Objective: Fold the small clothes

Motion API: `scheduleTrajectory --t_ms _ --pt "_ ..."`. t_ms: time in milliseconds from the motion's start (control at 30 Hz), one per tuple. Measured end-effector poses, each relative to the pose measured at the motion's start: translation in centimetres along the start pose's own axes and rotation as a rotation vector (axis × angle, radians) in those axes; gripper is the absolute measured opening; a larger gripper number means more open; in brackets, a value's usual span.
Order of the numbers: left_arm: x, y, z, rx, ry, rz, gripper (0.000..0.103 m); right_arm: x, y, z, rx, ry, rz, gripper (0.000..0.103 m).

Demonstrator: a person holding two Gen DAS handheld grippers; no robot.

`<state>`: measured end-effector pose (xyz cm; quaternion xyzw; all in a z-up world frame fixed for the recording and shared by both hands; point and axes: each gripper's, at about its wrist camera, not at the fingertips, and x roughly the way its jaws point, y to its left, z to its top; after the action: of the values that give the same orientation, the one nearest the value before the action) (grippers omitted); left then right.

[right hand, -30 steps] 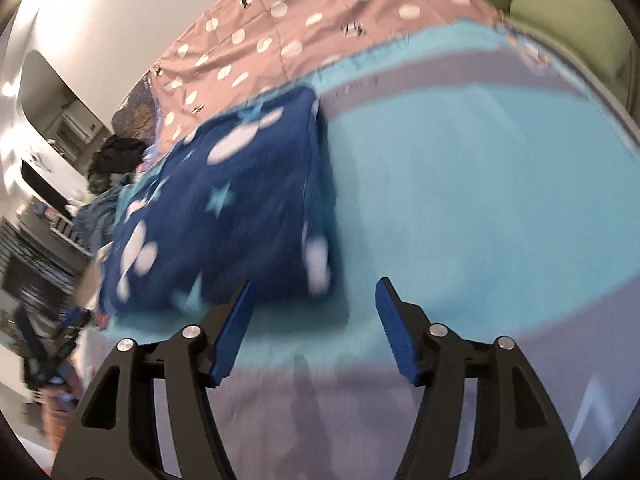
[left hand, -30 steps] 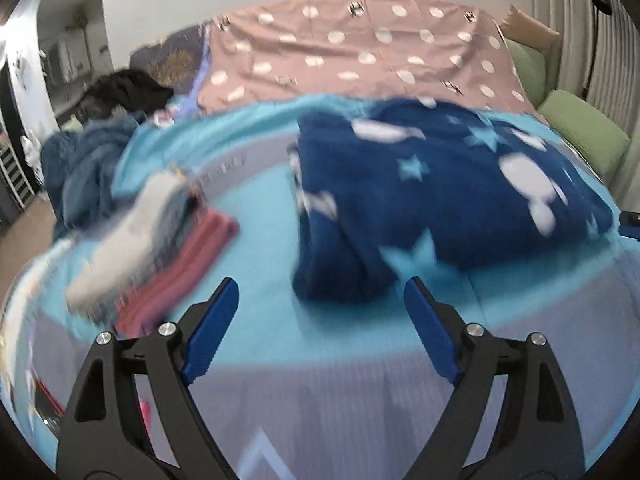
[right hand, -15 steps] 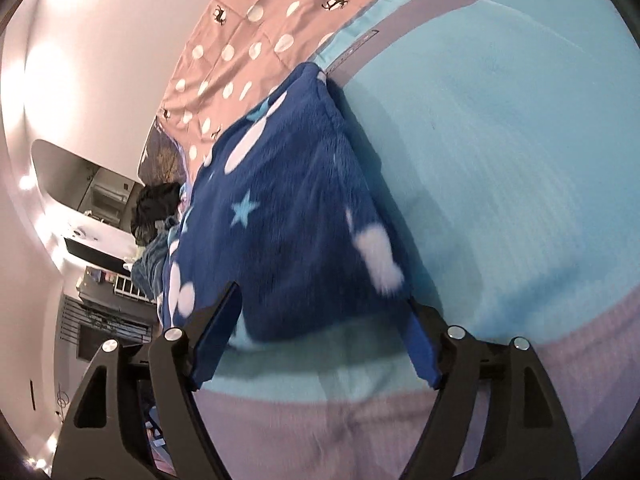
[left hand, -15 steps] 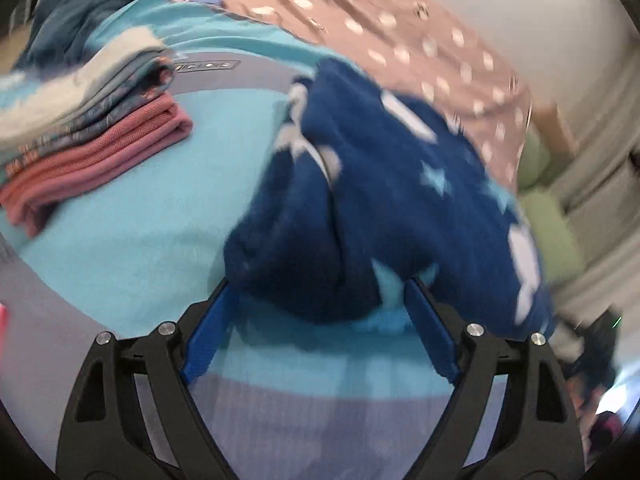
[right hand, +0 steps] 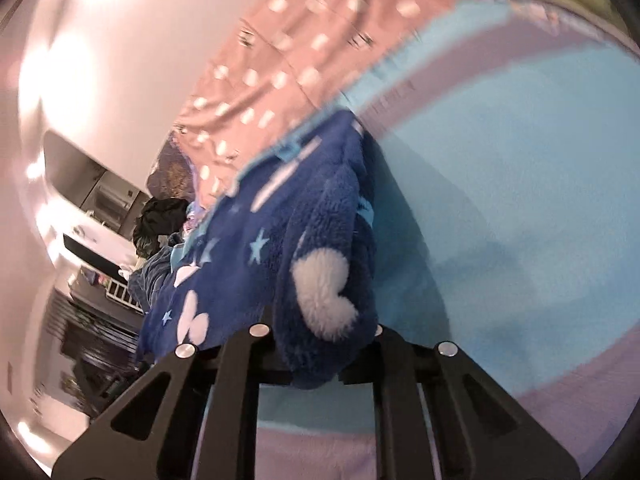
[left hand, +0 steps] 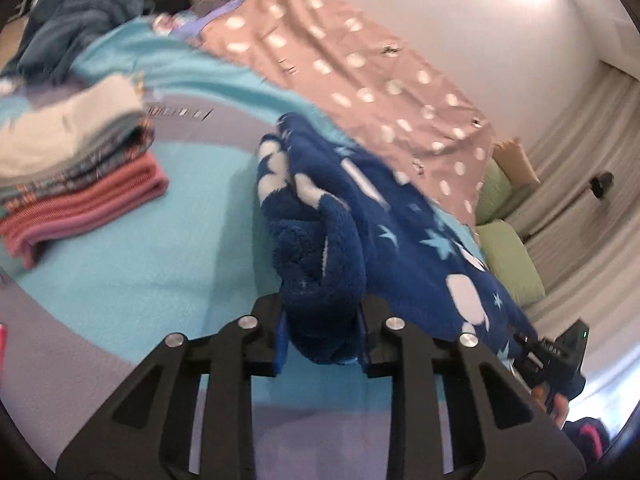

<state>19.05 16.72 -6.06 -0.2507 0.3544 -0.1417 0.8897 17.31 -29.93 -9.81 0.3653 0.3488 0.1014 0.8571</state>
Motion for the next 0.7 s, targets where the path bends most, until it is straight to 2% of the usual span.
scheduleTrajectory --t_ms 133,200,233,333,367,400,433,500,533,567,600,700 --pt "-4.5 -1.2 -2.5 0.056 0.034 -0.045 0.026 -5.8 0.6 -2.2 -0.073 -0.009 0.023 0.014" --pt "-6.3 -0.9 -5.2 0.059 0.098 -0.052 0.027 -8.2 0.0 -4.5 -0.105 0.010 0.009 0.014" --pt "-7.0 -0.7 -6.8 0.061 0.135 -0.032 0.027 -9.5 -0.8 -6.5 -0.110 0.034 -0.010 0.014" --pt "-8.1 0.2 -10.2 0.094 0.178 0.100 0.031 -10.4 -3.7 -11.2 -0.053 0.118 -0.053 0.018" --pt "-8.7 0.6 -10.7 0.097 0.172 0.166 0.031 -10.5 -4.7 -12.5 -0.026 0.130 -0.070 0.026" --pt "-9.4 0.7 -10.6 0.106 0.150 0.236 0.032 -10.8 -5.8 -13.4 -0.003 0.120 -0.087 0.035" --pt "-10.4 0.4 -10.0 0.120 0.102 0.301 0.032 -11.4 -6.5 -13.8 0.015 0.096 -0.081 0.038" --pt "-12.1 -1.3 -8.5 0.175 0.000 0.380 0.032 -12.5 -7.1 -13.6 0.040 0.059 -0.058 0.048" --pt "-12.8 -2.9 -7.8 0.218 -0.045 0.385 0.032 -13.1 -7.2 -13.2 0.036 0.031 -0.048 0.048" --pt "-13.3 -5.4 -7.0 0.278 -0.083 0.353 0.034 -13.4 -7.1 -13.0 0.025 0.013 -0.037 0.048" --pt "-13.2 -7.2 -6.5 0.315 -0.096 0.319 0.040 -13.8 -6.9 -12.6 0.004 -0.004 -0.020 0.048" --pt "-11.0 -14.0 -6.3 0.447 -0.072 0.185 0.045 -14.2 -6.5 -12.0 -0.055 -0.027 0.040 0.048"
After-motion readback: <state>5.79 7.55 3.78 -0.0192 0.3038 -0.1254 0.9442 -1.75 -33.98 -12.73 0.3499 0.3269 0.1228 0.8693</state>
